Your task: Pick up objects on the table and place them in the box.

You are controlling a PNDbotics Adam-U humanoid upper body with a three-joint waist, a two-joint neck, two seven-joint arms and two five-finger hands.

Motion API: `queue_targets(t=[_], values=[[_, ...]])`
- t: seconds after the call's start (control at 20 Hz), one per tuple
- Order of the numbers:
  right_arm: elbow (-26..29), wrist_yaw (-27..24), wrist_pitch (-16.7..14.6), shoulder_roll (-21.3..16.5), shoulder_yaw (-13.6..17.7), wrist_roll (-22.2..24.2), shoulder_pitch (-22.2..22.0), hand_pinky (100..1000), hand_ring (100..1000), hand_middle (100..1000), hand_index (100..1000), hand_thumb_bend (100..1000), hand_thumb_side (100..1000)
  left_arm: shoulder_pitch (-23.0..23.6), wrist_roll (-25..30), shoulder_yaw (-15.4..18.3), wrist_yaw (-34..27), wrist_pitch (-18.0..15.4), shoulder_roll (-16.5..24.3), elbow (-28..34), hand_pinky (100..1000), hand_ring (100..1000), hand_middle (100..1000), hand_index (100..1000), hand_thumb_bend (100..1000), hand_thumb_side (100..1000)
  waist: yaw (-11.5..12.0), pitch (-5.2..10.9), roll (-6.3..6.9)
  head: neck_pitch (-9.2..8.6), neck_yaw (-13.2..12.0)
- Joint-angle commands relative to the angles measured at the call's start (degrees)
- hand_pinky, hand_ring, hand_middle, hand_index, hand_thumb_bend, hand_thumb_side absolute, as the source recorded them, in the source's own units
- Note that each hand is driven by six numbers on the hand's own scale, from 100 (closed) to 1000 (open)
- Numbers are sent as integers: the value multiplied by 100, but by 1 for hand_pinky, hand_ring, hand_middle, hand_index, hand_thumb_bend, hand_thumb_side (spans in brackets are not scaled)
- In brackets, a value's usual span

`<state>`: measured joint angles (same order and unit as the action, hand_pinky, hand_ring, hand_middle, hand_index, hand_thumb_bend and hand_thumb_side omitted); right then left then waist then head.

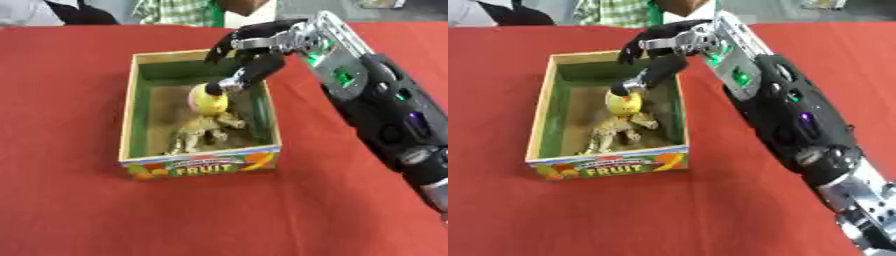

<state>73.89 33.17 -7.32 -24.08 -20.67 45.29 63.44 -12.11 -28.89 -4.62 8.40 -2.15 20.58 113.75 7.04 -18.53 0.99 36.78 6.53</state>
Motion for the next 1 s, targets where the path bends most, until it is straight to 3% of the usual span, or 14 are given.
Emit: queue_targets(t=[0.05,0.2,0.5,0.65,0.75,0.85,1.0], values=[[754,-544,174,-372,228,-198,-37,861,937,839,962,344,898,-23,-27,64,7,-4,30,84,489,655,681,705,100,811,-10,154,21,5,-71],[1723,-1346,428,-676,521,-745,-399,854,926,812,940,100,987,-10,-85,105,11,0,-36,84,489,655,682,705,100,815,-40,164,31,21,-173],[3522,-2818,1387,-1129,1129,-2501,-1249,835,901,781,879,100,1000,2,-192,144,1,6,-87,84,489,655,684,706,100,819,-124,199,92,75,-306],[3995,-3387,1615,-1257,1326,-3485,-1588,812,876,763,859,100,1000,-1,-267,169,-13,-7,-96,84,488,656,686,709,100,826,-161,223,128,99,-354],[4052,-3782,1557,-1276,1420,-4293,-1769,804,866,773,863,100,1000,-7,-334,190,-26,-21,-91,84,488,656,687,713,100,831,-194,250,155,118,-392],[4066,-4124,1256,-1276,1477,-5053,-1977,806,866,790,873,100,1000,-38,-431,223,-46,-43,-82,84,488,655,688,717,100,838,-232,289,181,148,-437],[4070,-4299,685,-1257,1531,-5625,-2311,824,884,819,884,100,1000,-95,-586,272,-76,-104,-83,84,486,655,691,723,100,857,-290,349,203,194,-503]])
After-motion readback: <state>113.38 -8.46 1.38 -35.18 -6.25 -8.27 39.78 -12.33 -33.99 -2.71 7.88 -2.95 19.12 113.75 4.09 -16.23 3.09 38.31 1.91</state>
